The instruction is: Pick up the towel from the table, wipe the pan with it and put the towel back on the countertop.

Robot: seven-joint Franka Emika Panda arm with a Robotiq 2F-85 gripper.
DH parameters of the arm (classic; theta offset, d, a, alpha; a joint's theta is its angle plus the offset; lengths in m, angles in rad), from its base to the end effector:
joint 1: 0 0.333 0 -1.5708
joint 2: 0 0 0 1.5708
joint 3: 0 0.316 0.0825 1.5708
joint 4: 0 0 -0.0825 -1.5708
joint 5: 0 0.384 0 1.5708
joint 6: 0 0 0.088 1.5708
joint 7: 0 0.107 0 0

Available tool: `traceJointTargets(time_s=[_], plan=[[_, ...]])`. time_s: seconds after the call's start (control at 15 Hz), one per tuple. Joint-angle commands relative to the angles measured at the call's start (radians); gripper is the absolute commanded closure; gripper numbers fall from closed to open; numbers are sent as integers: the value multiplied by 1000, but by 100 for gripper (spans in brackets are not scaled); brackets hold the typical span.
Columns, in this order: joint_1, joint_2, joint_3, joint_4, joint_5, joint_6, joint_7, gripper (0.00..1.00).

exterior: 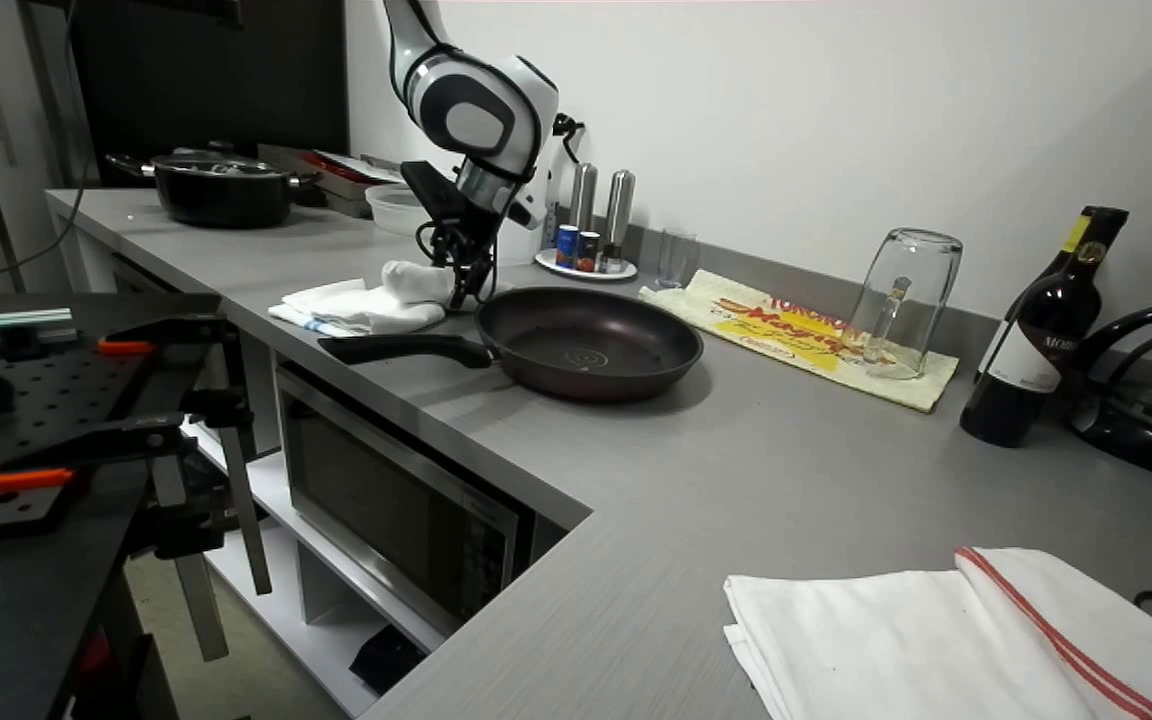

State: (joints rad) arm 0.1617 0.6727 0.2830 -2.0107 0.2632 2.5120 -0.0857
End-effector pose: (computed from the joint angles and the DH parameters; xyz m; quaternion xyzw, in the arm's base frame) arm 0.5219 0.2510 0.1146 -0.9761 -0.1266 0.1068 0.1407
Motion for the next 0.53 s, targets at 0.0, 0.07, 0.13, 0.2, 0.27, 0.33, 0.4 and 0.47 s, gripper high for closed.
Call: traceJointTargets(time_s=[0.0,0.07,0.13,0.2,0.27,0.33,0.4,0.47], plan=[[3,12,-3,22,-16,2,0,47],[3,9,-5,21,-17,2,1,56],[2,7,-4,22,-16,0,1,63],[1,2,-5,22,-16,-1,1,70],[0,-1,-6,21,-16,-1,1,79],[-2,-7,-5,20,-15,-7,1,85],[-5,-14,0,19,-12,-15,0,95],[-3,-27,0,13,-14,-17,2,98]])
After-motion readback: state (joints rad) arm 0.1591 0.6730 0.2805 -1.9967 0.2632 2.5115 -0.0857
